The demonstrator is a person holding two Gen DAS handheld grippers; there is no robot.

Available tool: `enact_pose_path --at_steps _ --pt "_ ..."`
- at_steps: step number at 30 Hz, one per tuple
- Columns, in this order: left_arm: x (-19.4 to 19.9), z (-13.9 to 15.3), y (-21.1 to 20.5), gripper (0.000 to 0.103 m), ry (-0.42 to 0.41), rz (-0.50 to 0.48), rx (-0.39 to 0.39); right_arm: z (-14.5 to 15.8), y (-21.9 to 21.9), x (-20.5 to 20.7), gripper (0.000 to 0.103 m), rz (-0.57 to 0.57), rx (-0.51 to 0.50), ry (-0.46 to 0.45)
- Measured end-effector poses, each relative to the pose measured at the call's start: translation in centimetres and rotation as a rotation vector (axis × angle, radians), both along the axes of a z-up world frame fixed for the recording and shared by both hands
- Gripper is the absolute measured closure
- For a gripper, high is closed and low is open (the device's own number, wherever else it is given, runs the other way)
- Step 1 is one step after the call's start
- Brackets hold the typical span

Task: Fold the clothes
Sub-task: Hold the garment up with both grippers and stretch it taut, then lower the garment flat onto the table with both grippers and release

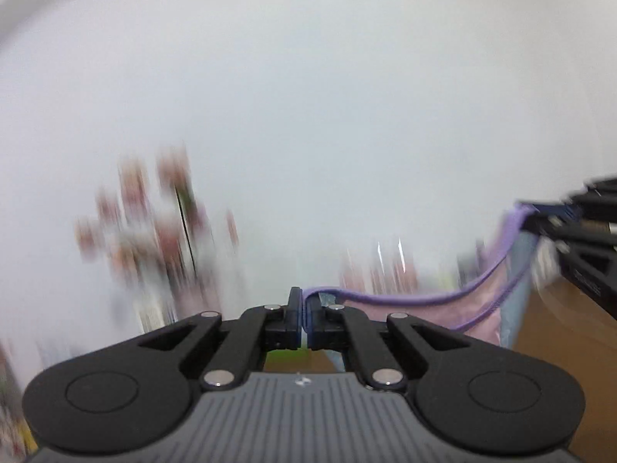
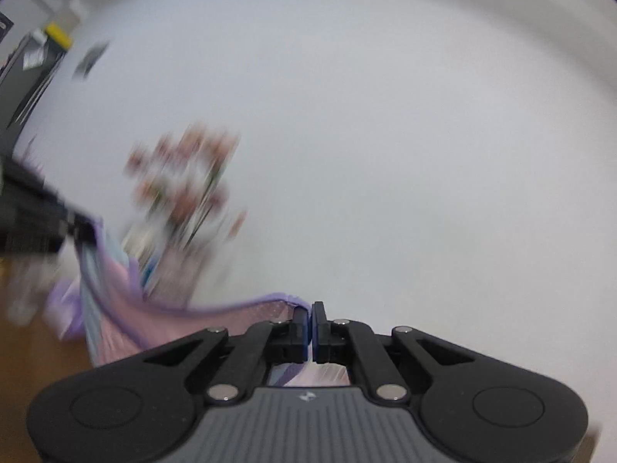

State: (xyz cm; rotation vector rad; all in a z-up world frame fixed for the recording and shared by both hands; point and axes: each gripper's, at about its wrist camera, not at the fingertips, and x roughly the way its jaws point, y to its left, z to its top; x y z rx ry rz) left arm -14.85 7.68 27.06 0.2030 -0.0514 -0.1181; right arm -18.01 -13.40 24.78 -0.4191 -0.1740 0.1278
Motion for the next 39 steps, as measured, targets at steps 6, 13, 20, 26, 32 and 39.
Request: enact_pose_path --at_steps 6,13,20,26,32,39 --pt "1.8 12.6 0.5 0.101 -0.096 -0.018 0.03 12.0 -1.3 2.6 0.102 0.048 -0.007 -0.041" --pt "13.0 10.3 -0.2 0.1 0.019 0.111 0.152 11.1 2.2 14.2 0.102 0.08 -0.031 0.178" --pt "24.3 7.0 -1.3 0.1 -0.006 0.315 0.391 5.2 11.1 24.6 0.103 0.007 -0.071 0.242" --pt "18.7 15.7 -1.3 0.1 -0.234 0.346 0.389 10.3 11.7 20.8 0.102 0.02 0.024 -0.01" --pt "11.2 9.8 -0.8 0.097 -0.145 0.245 0.365 5.3 9.9 14.3 0.1 0.132 -0.028 0.058" --pt "3.2 -14.2 -0.8 0.082 0.503 -0.066 0.06 -19.3 7.9 9.2 0.095 0.138 -0.097 0.598"
